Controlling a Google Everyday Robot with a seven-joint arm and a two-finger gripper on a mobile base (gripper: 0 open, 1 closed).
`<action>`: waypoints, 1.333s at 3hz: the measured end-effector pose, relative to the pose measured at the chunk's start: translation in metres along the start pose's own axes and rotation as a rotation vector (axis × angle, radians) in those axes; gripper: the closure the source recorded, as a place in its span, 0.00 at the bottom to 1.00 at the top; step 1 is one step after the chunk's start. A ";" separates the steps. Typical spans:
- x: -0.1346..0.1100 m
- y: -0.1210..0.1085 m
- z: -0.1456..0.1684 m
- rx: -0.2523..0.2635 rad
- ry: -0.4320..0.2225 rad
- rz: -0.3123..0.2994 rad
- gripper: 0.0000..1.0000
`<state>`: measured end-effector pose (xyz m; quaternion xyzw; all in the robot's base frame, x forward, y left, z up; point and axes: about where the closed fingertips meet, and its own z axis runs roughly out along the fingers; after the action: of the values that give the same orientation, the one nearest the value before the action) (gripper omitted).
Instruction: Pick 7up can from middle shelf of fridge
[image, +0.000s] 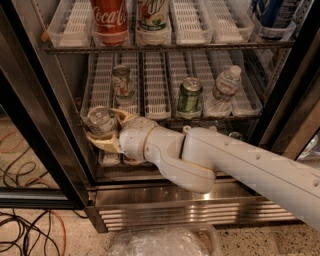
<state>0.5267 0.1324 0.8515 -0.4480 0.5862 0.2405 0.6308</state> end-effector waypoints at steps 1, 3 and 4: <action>-0.011 0.014 -0.015 -0.085 0.004 -0.008 1.00; 0.051 -0.063 -0.112 0.002 0.113 0.123 1.00; 0.051 -0.063 -0.112 0.002 0.113 0.123 1.00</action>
Offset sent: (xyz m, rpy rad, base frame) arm 0.0137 -0.1418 -0.0202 -0.0404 0.2103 -0.0166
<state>0.5309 -0.0042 0.8302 -0.4232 0.6475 0.2525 0.5812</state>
